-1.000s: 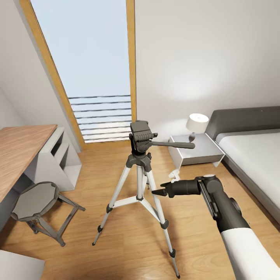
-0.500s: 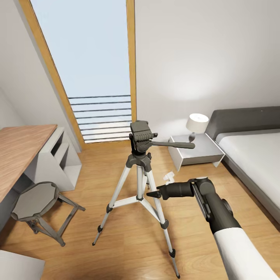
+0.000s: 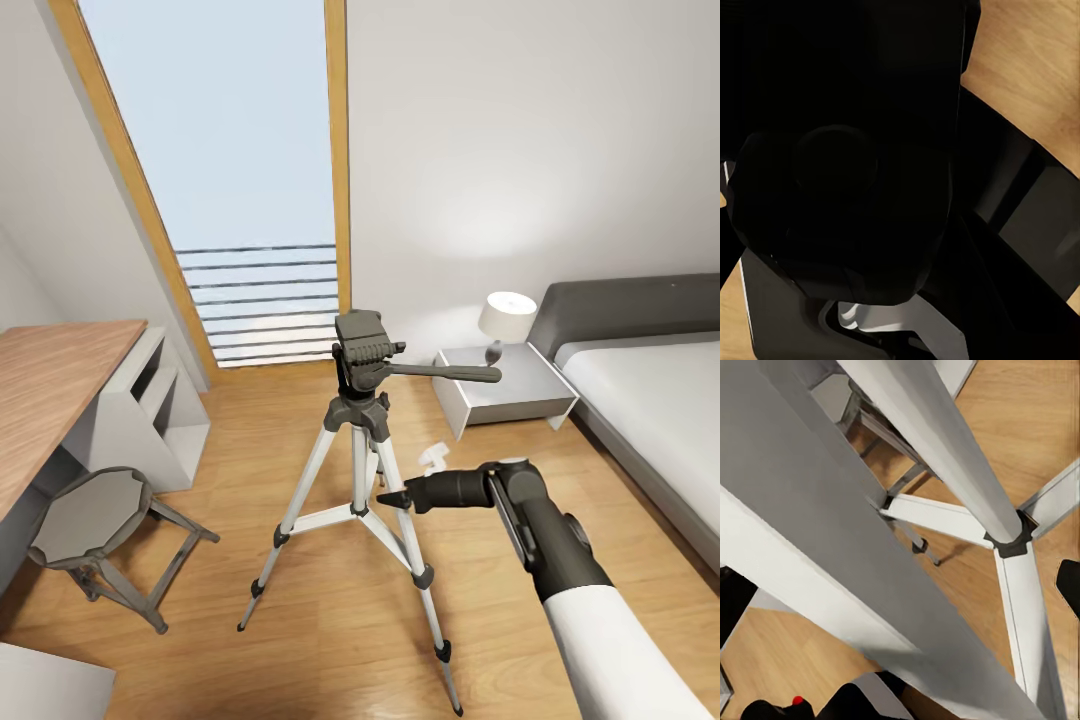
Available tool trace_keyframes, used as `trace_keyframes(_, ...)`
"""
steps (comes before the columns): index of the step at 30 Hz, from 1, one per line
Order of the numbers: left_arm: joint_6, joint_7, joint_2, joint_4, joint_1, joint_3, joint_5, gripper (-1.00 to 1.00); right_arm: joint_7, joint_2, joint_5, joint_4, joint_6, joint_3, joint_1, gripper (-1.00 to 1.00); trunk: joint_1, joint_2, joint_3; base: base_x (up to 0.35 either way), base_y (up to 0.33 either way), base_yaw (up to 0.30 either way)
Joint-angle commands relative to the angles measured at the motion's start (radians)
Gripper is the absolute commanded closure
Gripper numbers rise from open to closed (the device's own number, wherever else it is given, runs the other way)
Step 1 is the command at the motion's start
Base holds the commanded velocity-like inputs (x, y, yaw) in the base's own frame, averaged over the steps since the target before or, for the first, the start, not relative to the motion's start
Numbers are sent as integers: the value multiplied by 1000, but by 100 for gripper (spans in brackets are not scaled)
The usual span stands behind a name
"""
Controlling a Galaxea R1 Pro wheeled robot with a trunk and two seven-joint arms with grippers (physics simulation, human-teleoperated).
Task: Attach the digital camera to the camera tripod in the bedroom.
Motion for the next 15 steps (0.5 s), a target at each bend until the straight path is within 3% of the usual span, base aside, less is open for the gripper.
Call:
trace_keyframes(1, -4, -4, 0, 2, -1, -8, 8, 100, 0, 2, 10, 3, -3, 0, -1, -100, 1, -2, -2, 0, 0, 0)
trace_keyframes(13, -4, -4, 0, 2, -1, -8, 8, 100, -82, 19, 6, 39, -58, 0, -1, -100, 1, -2, -2, 0, 0, 0)
trace_keyframes(14, -4, -4, 0, 2, -1, -8, 8, 100, -83, 19, 6, 40, -58, 0, -1, 100, 1, -2, -2, 0, 0, 0)
trace_keyframes(15, -4, -4, 0, 2, -1, -8, 8, 100, -84, 19, 6, 40, -59, 0, -1, 100, 1, -2, -2, 0, 0, 0)
